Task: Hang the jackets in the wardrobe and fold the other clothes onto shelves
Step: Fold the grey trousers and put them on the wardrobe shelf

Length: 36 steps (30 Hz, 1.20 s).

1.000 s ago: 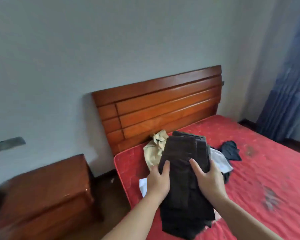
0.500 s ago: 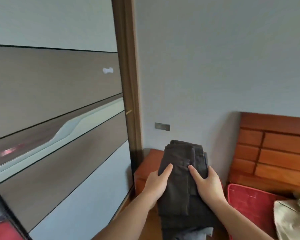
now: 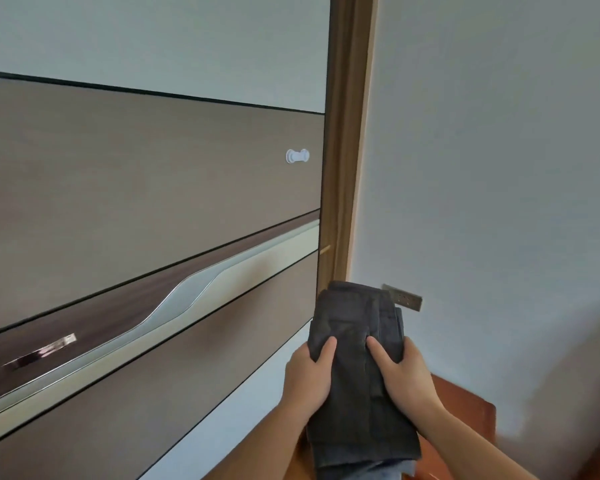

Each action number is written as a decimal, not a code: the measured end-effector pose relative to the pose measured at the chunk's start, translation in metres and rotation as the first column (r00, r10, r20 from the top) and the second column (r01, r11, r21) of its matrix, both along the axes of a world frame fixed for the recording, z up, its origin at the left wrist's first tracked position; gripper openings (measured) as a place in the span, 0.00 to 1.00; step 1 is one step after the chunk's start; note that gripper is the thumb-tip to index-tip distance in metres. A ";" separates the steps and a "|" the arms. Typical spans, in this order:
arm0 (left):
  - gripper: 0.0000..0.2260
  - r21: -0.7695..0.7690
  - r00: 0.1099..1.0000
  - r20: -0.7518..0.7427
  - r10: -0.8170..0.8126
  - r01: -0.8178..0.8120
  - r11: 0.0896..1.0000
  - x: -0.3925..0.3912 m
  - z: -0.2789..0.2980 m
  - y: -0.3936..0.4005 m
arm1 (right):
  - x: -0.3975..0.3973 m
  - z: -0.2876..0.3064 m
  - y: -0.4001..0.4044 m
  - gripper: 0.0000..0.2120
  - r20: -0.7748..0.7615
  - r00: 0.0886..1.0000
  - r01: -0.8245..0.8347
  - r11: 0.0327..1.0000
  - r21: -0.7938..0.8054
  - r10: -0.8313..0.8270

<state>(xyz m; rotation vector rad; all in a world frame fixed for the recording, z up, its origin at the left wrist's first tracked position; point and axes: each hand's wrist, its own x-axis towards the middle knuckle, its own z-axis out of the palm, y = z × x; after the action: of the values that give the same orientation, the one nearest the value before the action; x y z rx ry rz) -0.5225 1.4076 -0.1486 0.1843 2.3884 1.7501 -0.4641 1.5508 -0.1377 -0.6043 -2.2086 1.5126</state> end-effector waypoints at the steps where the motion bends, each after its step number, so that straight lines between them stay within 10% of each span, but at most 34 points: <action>1: 0.20 0.001 1.000 0.000 0.008 -0.008 1.000 -0.013 0.001 0.007 | -0.015 0.000 0.007 0.19 -0.006 1.000 -0.008 1.000 0.000 0.008; 15: 0.23 0.246 0.946 0.325 -0.011 -0.074 0.967 -0.189 0.002 0.085 | -0.214 0.011 0.099 0.15 -0.001 0.978 -0.207 0.977 0.045 0.207; 30: 0.17 0.342 0.960 0.279 -0.021 -0.079 0.936 -0.339 -0.031 0.199 | -0.386 0.038 0.196 0.26 0.190 0.981 -0.080 0.973 0.219 0.038; 36: 0.21 0.232 0.931 0.348 0.112 -0.201 0.952 -0.379 -0.051 0.242 | -0.482 0.066 0.175 0.22 0.016 0.934 -0.356 0.925 0.131 0.357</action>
<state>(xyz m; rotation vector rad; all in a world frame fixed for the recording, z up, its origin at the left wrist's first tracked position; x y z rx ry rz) -0.9014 1.6499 -0.1991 -0.2600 1.9754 1.9844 -0.9461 1.7255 -0.0721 -0.1561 -2.4883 1.5101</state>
